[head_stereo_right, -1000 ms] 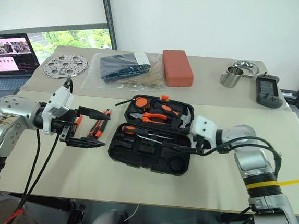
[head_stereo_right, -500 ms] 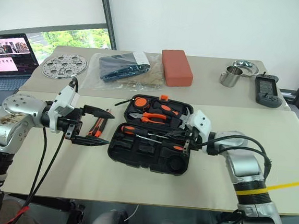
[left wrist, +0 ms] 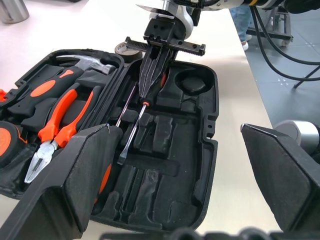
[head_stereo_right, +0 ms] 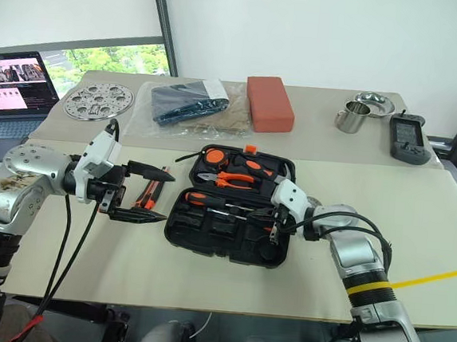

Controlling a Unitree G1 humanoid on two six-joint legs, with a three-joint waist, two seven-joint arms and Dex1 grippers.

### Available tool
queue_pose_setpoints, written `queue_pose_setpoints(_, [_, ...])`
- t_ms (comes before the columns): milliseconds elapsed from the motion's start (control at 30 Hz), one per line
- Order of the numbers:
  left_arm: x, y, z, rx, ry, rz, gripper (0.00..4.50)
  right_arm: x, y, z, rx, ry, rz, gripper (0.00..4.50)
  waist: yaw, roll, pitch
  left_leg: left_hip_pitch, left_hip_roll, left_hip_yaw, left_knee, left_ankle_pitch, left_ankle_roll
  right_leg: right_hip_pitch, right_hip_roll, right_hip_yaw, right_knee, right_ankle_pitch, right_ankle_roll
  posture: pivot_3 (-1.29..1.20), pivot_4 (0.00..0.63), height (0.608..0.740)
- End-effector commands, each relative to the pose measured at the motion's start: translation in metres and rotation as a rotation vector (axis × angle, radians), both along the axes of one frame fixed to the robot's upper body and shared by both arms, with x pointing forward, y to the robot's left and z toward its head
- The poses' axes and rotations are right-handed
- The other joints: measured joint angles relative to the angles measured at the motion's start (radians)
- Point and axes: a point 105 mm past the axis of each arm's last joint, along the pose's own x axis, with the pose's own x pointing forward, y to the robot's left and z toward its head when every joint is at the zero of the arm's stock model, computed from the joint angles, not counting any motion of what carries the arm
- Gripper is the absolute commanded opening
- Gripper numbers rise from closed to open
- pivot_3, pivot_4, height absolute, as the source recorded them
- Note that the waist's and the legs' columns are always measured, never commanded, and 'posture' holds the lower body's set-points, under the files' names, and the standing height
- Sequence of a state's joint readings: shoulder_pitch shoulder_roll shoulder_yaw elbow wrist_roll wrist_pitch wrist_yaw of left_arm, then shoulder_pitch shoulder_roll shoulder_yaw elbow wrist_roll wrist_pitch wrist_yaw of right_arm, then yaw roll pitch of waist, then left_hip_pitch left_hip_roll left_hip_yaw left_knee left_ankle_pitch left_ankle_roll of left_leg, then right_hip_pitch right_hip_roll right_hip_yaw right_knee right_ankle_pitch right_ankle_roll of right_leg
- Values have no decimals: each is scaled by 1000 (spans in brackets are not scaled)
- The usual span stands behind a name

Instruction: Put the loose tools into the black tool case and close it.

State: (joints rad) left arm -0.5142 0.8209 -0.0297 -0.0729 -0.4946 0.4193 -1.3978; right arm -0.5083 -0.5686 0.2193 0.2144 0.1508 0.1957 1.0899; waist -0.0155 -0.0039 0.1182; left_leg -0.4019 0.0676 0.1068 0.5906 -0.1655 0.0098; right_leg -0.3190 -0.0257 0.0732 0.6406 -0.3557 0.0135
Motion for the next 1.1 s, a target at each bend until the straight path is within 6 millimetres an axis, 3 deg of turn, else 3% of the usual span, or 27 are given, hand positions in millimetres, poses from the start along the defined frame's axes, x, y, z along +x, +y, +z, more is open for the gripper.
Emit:
queue_pose_setpoints(33, [-4,-1,7,8,-38,-2,4500,-5,-6,-24,-94,59,4,12,1,0,0,1,0,0,0,0,0,0,0,0,0,0,0,0,150,740])
queue_pose_setpoints(100, [-4,-1,6,4,-35,8,4500,-7,-6,-25,-102,54,15,12,1,0,0,2,0,0,0,0,0,1,0,0,0,0,0,0,150,740])
queue_pose_setpoints(200, [1,4,2,-28,-27,96,4500,-4,2,-4,32,21,-1,12,0,0,0,2,0,0,0,0,0,1,0,0,0,0,0,0,150,740])
queue_pose_setpoints(333, [17,21,-12,-79,-27,352,4500,-4,6,31,141,-63,18,12,-3,0,0,1,1,0,-1,0,0,0,0,1,1,0,0,0,150,740])
queue_pose_setpoints(467, [26,42,-25,-134,-58,591,4500,-16,8,52,192,-71,54,1021,-2,0,0,1,2,0,-1,0,0,-1,0,1,1,0,0,0,150,740])
queue_pose_setpoints(567, [34,70,-42,-127,-95,849,4500,-27,8,67,233,-79,61,2166,2,-1,1,1,1,0,-1,-1,-1,0,-2,1,0,0,0,0,150,740])
queue_pose_setpoints(800, [37,117,-70,-72,-110,1240,4500,-34,9,89,275,-135,28,4474,3,-2,1,0,1,0,-1,-1,-1,0,-4,1,0,0,0,0,150,740])
queue_pose_setpoints(867, [41,130,-79,-68,-93,1359,4500,-36,12,95,299,-155,28,4474,3,-2,1,0,1,0,-2,-1,-1,0,-5,1,0,0,0,0,150,740])
queue_pose_setpoints(1100, [50,133,-103,-39,-19,1453,4500,-38,16,98,318,-186,23,4474,3,-2,1,0,1,0,-1,-1,-2,0,-4,0,0,0,0,0,150,740])
